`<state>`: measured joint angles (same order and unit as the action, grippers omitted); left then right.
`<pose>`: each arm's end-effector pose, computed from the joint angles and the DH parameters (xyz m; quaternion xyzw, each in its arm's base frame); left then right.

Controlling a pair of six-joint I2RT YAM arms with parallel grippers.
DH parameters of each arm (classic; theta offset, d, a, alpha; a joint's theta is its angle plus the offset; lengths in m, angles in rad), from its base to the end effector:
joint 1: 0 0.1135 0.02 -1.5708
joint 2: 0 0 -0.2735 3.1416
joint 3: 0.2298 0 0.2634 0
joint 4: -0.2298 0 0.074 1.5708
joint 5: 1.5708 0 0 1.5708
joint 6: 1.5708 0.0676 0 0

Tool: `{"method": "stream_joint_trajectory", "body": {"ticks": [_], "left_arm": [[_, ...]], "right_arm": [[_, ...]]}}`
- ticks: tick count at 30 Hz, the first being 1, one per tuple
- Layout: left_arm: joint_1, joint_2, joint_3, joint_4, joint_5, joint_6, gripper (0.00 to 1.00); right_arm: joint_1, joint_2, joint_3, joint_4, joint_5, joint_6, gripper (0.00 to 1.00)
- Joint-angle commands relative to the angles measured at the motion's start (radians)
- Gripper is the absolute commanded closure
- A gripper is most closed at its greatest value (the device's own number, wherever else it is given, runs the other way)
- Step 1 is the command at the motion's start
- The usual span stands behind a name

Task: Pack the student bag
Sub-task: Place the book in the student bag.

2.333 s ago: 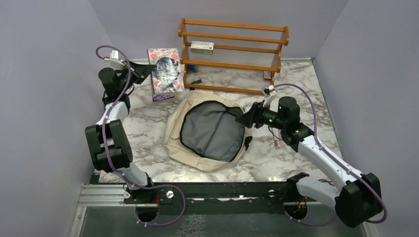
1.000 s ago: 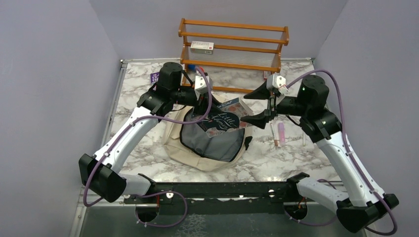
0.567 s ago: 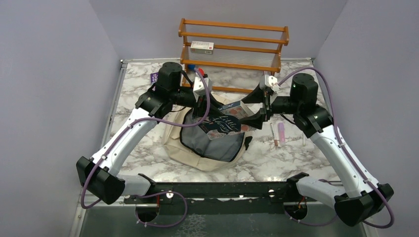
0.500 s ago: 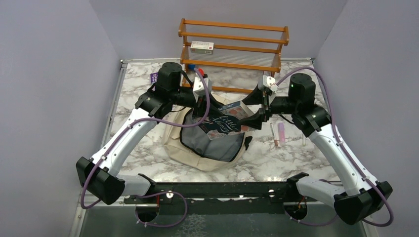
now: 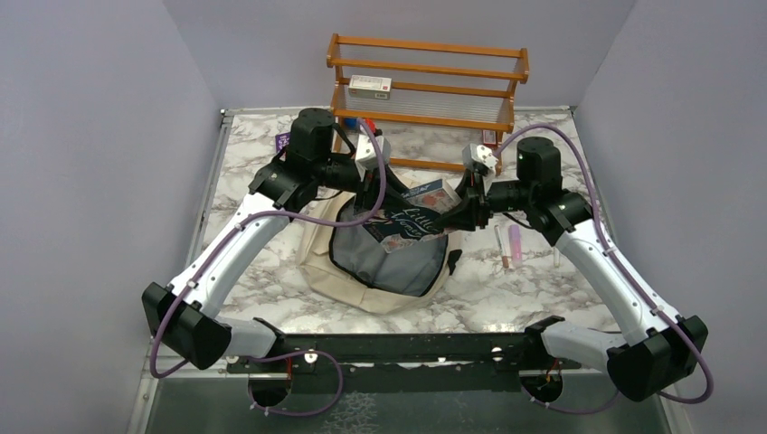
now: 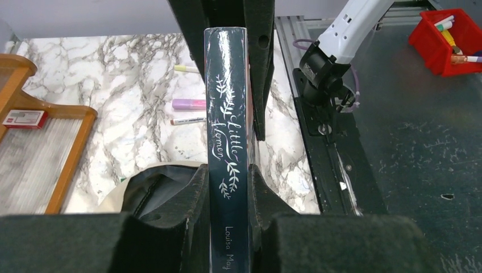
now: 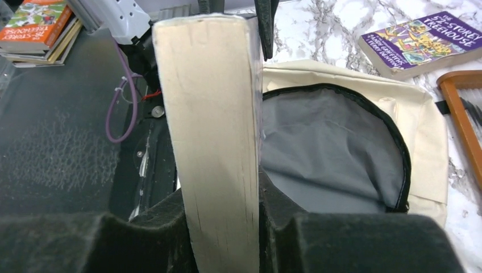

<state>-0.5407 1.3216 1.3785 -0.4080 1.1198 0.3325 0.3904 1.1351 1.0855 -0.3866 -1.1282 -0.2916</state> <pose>0.2279 -0.2078 0.4175 0.5694 0.5008 -0.4834 0.4374 0.2144 0.1543 0.3652 -0.5091 0.5756 0.4728 0.4313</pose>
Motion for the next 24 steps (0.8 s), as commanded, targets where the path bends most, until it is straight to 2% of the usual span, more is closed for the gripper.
{"method": "stream_joint_trajectory", "body": {"ticks": [1,3,6,7,10,12,14,16,19,22,24], "left_arm": [[-0.008,0.018,0.050,0.041,0.025,-0.007,0.94],[-0.008,0.023,0.054,0.042,0.007,-0.012,0.88],[-0.008,0.025,0.056,0.048,-0.055,-0.032,0.59],[-0.008,0.023,0.054,0.052,-0.091,-0.040,0.53],[-0.008,0.009,0.030,0.073,-0.263,-0.051,0.43],[-0.008,0.000,-0.003,0.096,-0.419,-0.053,0.30],[-0.008,0.004,-0.017,0.115,-0.568,-0.074,0.24],[-0.008,0.022,-0.016,0.127,-0.672,-0.109,0.22],[-0.008,0.046,-0.036,0.169,-0.738,-0.210,0.15],[-0.011,0.038,-0.120,0.277,-0.759,-0.315,0.12],[-0.025,0.040,-0.162,0.304,-0.821,-0.376,0.12]], "right_arm": [[-0.002,-0.007,-0.015,0.005,-0.036,0.011,0.86],[-0.002,-0.017,-0.024,0.027,-0.021,0.027,0.99],[-0.002,-0.044,-0.052,0.085,0.037,0.095,0.99],[-0.002,-0.058,-0.062,0.108,0.076,0.120,1.00],[-0.002,-0.124,-0.104,0.185,0.323,0.270,0.99],[-0.002,-0.184,-0.142,0.239,0.515,0.389,0.99],[-0.002,-0.262,-0.220,0.315,0.707,0.561,0.99],[-0.002,-0.338,-0.301,0.374,0.861,0.697,0.99],[-0.002,-0.410,-0.369,0.333,1.051,0.863,0.99],[-0.002,-0.441,-0.393,0.280,1.185,0.943,1.00],[-0.002,-0.450,-0.384,0.236,1.269,0.993,0.99]]}}
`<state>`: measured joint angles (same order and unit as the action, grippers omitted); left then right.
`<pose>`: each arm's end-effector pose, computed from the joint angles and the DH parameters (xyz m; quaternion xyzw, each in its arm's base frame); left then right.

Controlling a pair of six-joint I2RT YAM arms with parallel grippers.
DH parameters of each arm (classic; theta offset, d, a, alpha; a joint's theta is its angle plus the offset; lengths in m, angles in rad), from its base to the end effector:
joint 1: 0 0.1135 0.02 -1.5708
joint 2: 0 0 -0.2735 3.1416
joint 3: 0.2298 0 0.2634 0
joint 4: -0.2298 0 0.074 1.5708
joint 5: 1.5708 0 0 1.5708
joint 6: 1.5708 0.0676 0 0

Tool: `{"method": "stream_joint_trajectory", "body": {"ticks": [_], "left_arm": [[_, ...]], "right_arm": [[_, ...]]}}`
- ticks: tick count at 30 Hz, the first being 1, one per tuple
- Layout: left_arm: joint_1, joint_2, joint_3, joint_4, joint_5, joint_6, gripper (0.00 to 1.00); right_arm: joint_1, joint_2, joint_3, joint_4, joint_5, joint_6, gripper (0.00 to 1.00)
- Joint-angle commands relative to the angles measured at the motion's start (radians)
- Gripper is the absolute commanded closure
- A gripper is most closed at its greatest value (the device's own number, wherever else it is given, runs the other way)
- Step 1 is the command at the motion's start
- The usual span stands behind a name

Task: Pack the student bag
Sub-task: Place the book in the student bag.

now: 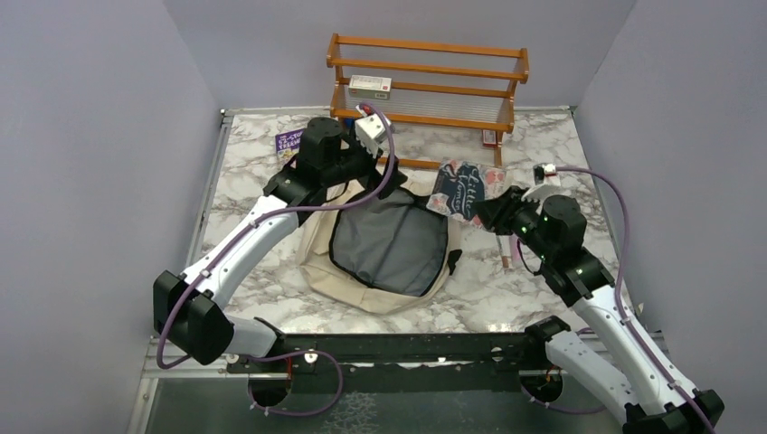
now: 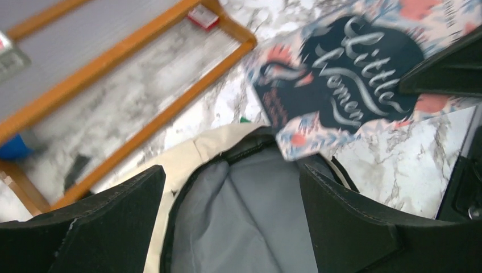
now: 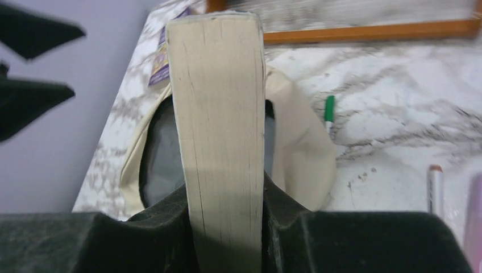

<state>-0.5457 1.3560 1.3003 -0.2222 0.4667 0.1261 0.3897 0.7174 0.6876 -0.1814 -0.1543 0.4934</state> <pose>0.2837 -0.2078 0.3895 0.3875 0.6873 -0.3026 0.5347 0.1901 0.0893 0.3161 -0.0082 0.7769 0.3220 0.5410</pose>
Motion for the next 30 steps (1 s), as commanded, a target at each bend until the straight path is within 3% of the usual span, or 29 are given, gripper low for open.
{"method": "stream_joint_trajectory", "body": {"ticks": [1,6,17,30], "left_arm": [[-0.038,0.011,-0.098,0.110,-0.208,-0.173,0.12],[-0.181,0.045,-0.183,0.064,-0.423,-0.092,0.12],[-0.361,0.225,-0.226,-0.024,-0.803,-0.061,0.12],[-0.401,0.429,-0.177,-0.142,-0.900,-0.052,0.20]], "right_arm": [[-0.002,-0.034,0.019,0.008,0.333,0.228,0.99],[-0.002,-0.062,0.050,-0.048,0.442,0.269,0.99],[-0.002,-0.101,0.024,-0.046,0.445,0.272,1.00],[-0.002,-0.116,0.017,-0.054,0.431,0.252,1.00]]}}
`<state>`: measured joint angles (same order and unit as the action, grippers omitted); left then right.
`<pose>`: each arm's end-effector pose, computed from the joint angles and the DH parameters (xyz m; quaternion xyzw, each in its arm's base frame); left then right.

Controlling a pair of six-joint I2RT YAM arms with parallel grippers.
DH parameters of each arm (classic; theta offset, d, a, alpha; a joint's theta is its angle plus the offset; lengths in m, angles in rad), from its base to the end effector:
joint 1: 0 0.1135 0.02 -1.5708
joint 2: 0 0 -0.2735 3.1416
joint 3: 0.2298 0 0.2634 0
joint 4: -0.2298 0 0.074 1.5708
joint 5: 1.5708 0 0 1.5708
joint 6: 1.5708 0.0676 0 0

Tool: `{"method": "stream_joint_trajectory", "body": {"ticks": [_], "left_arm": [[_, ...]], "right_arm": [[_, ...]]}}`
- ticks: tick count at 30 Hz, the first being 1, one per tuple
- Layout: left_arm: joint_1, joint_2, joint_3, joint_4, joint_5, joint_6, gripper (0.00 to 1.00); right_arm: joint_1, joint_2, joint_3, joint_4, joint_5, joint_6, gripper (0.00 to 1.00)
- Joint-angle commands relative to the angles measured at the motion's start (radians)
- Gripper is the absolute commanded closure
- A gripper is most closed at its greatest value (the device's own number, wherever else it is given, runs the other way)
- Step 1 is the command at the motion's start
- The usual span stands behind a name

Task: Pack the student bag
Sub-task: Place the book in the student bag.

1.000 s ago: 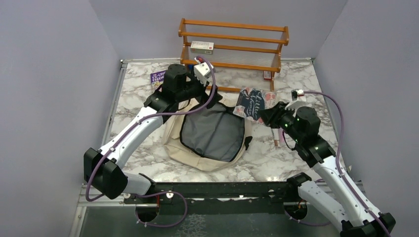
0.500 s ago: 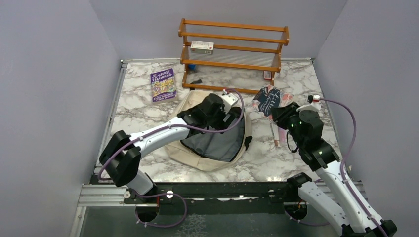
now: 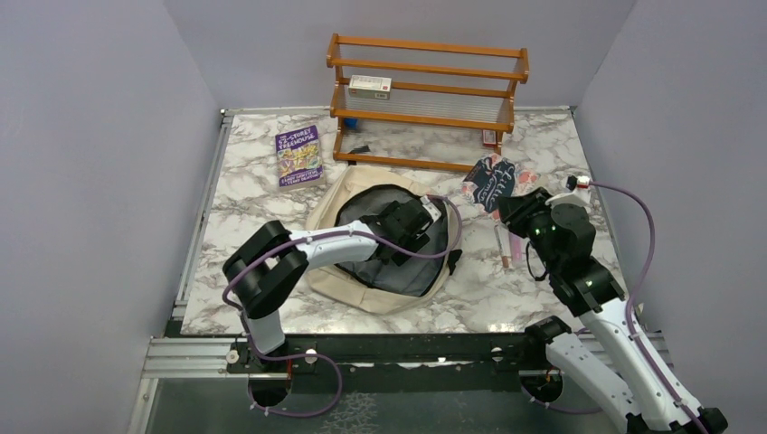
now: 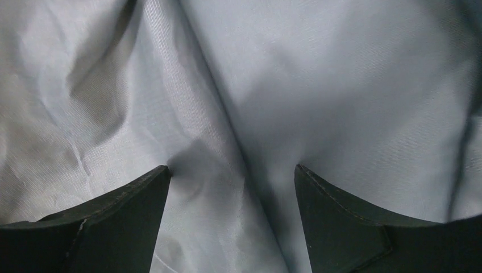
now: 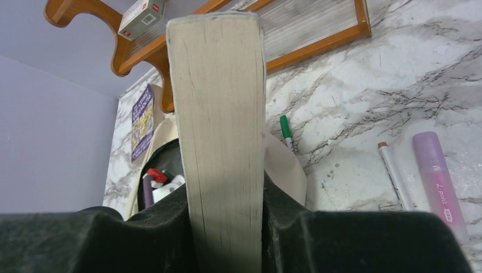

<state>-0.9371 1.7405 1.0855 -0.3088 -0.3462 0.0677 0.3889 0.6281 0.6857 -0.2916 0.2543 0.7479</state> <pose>0.2462 -0.2964 0.1614 0.4075 0.8487 0.0251 0.3362 0.1794 0.0551 0.3165 0.2163 0.7519 0.2470 0.5716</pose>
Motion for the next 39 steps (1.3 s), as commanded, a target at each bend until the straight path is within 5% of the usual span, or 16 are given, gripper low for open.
{"method": "stream_joint_trajectory", "body": {"ticks": [1,12,26,30,39], "left_arm": [[-0.009,0.054,0.043,-0.063,-0.104,0.004,0.20],[-0.009,0.089,0.086,-0.125,-0.172,-0.033,0.46],[-0.008,0.048,0.197,-0.162,-0.075,-0.064,0.99],[0.009,0.017,0.230,-0.163,0.004,-0.064,1.00],[0.157,-0.098,0.179,-0.076,0.292,-0.148,1.00]], "right_arm": [[-0.001,-0.028,0.020,0.057,0.021,-0.005,1.00],[-0.001,-0.007,0.021,0.079,-0.014,-0.013,0.99],[-0.001,0.012,0.061,-0.011,0.127,0.084,0.99],[-0.001,0.001,0.067,0.012,0.131,0.083,1.00],[-0.001,0.060,0.080,0.152,-0.138,0.053,0.99]]}}
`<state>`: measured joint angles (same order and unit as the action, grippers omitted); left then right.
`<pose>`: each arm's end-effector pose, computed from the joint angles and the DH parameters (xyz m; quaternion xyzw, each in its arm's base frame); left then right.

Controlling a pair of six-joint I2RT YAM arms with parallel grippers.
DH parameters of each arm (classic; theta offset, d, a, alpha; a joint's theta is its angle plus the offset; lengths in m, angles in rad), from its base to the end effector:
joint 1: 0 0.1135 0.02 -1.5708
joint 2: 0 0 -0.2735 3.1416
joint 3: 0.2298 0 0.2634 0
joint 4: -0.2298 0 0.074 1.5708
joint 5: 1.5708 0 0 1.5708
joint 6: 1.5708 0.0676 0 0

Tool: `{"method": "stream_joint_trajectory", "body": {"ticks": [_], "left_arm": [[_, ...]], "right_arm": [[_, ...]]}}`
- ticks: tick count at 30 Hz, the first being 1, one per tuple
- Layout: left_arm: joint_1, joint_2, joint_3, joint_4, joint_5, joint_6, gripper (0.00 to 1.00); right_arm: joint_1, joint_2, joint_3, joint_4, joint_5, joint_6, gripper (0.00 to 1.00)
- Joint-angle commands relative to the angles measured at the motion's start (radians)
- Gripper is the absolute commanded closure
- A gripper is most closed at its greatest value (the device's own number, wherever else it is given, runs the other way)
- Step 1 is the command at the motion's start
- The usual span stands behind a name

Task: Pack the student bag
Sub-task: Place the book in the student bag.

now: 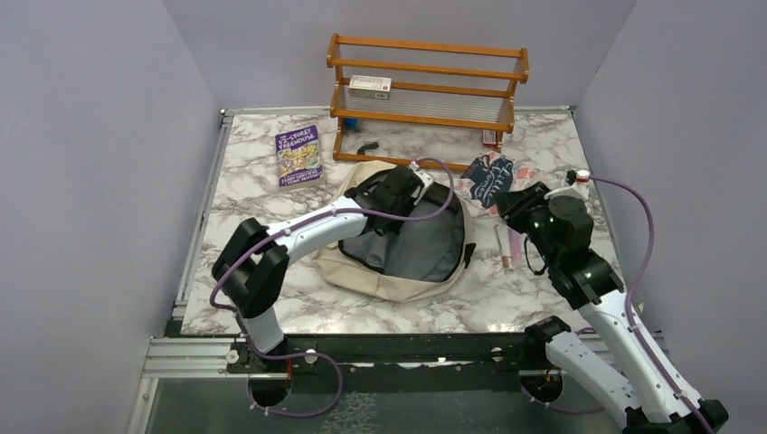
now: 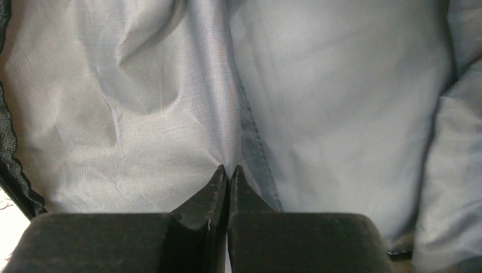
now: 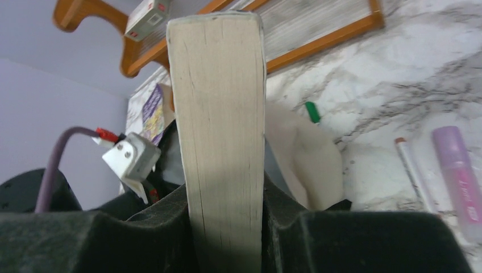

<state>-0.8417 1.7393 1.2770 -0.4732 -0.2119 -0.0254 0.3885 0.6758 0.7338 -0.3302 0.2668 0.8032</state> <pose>0.2806 -0.2928 0.2097 0.3446 0.8802 -0.0393 0.3241 0.1856 0.0567 0.3219 0.2412 0.7560 0.2486 0.5554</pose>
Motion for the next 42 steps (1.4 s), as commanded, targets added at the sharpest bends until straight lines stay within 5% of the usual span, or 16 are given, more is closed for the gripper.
{"method": "stream_joint_trajectory", "body": {"ticks": [1,14,24,32,42], "left_arm": [[0.082,-0.111,-0.019,0.095,0.180,-0.066,1.00],[0.146,-0.178,-0.019,0.179,0.282,-0.179,1.00],[0.145,-0.186,-0.011,0.213,0.291,-0.240,1.00],[0.146,-0.208,-0.019,0.216,0.328,-0.240,1.00],[0.145,-0.225,0.002,0.217,0.368,-0.273,1.00]], "right_arm": [[0.000,0.018,0.026,0.211,-0.175,-0.001,0.99],[0.000,0.190,-0.021,0.287,-0.523,0.280,1.00],[0.001,0.215,-0.082,0.216,-0.476,0.320,1.00],[0.010,0.359,-0.103,0.425,-0.629,0.309,1.00],[0.082,0.534,-0.112,0.812,-0.626,0.377,0.99]]}}
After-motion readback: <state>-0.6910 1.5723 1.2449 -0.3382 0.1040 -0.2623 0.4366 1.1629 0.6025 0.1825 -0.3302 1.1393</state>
